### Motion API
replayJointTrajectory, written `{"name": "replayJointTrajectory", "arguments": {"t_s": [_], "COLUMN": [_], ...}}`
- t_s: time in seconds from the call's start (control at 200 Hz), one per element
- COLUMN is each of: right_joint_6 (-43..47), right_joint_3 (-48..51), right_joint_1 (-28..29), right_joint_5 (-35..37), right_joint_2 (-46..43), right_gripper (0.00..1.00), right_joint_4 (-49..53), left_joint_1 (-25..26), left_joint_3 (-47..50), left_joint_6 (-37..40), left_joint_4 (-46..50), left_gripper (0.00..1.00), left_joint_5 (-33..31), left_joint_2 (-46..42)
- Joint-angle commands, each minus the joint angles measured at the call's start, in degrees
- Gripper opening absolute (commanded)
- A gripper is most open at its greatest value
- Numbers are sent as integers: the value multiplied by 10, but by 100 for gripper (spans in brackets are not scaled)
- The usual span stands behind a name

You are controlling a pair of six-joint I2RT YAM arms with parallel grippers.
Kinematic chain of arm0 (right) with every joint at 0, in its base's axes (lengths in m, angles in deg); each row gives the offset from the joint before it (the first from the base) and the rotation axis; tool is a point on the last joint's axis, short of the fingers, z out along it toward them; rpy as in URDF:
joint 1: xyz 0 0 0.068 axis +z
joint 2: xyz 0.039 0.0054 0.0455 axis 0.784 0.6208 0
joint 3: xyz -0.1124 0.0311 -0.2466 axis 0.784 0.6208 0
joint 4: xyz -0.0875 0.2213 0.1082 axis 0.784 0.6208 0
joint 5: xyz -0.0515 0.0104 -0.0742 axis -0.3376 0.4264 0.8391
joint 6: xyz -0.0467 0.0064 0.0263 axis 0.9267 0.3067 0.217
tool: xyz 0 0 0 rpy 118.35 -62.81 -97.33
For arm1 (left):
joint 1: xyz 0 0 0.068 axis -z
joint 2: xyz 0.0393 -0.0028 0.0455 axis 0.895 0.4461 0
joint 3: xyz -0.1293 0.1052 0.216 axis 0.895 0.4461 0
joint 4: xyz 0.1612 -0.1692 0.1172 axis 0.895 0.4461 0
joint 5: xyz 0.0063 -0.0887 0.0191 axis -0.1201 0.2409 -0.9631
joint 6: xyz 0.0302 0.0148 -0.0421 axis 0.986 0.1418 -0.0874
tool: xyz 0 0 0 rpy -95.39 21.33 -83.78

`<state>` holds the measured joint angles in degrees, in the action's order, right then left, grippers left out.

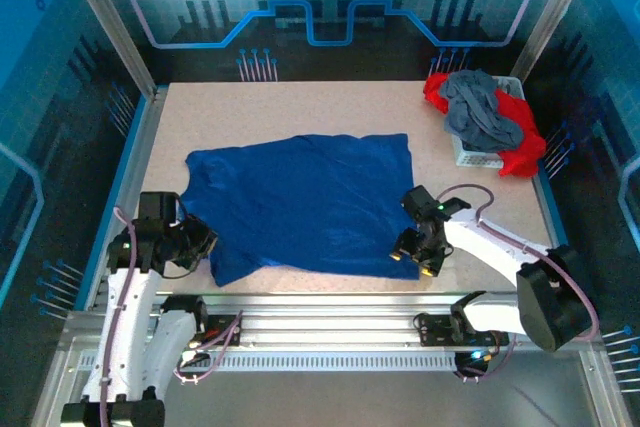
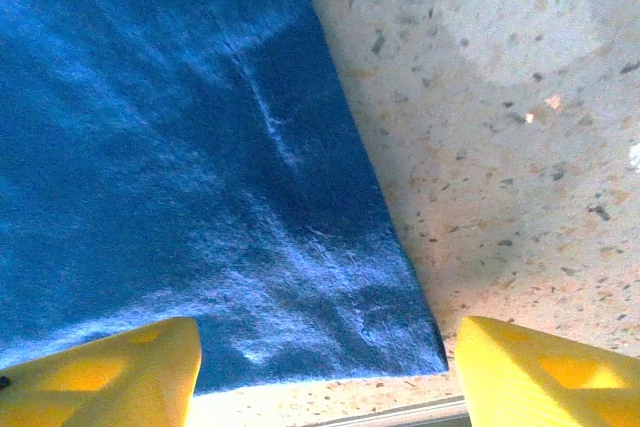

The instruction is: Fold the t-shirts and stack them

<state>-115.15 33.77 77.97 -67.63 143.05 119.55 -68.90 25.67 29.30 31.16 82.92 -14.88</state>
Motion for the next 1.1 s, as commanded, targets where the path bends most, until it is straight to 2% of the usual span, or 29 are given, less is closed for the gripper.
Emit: {"name": "replayJointTrajectory", "arguments": {"t_s": [0.0, 0.1, 0.165, 0.2, 0.285, 0.43, 0.58, 0.705, 0.825, 0.955, 1.095], "right_joint_6": [-33, -41, -40, -40, -37, 12, 105, 152, 190, 222, 231], "right_joint_3": [21, 37, 37, 33, 14, -96, -316, -485, -618, -669, -632], "right_joint_1": [12, 13, 13, 13, 14, 15, -3, -35, -53, -62, -77], "right_joint_5": [-15, -29, -26, -26, -24, 12, 55, 45, 34, 11, -30], "right_joint_2": [34, 71, 99, 112, 126, 125, 136, 151, 150, 101, 4], "right_gripper": [68, 67, 60, 54, 28, 0, 0, 0, 0, 0, 0], "right_joint_4": [-2, -37, -57, -69, -96, -79, -31, -32, -41, -68, -108], "left_joint_1": [5, 6, 6, 7, 8, 7, 7, 8, 7, 6, 6], "left_joint_3": [-19, -24, -24, -23, -24, -38, -139, -311, -494, -614, -644], "left_joint_6": [5, 10, 11, 10, 12, 0, -13, 1, 40, 88, 126], "left_joint_4": [-9, -13, -18, -21, -30, -87, -193, -234, -215, -192, -211], "left_gripper": [0, 0, 0, 0, 0, 0, 0, 0, 0, 0, 0], "left_joint_5": [8, 5, 5, 5, 3, 5, -5, -37, -75, -121, -150], "left_joint_2": [6, 12, 16, 18, 23, 52, 152, 245, 295, 278, 203]}}
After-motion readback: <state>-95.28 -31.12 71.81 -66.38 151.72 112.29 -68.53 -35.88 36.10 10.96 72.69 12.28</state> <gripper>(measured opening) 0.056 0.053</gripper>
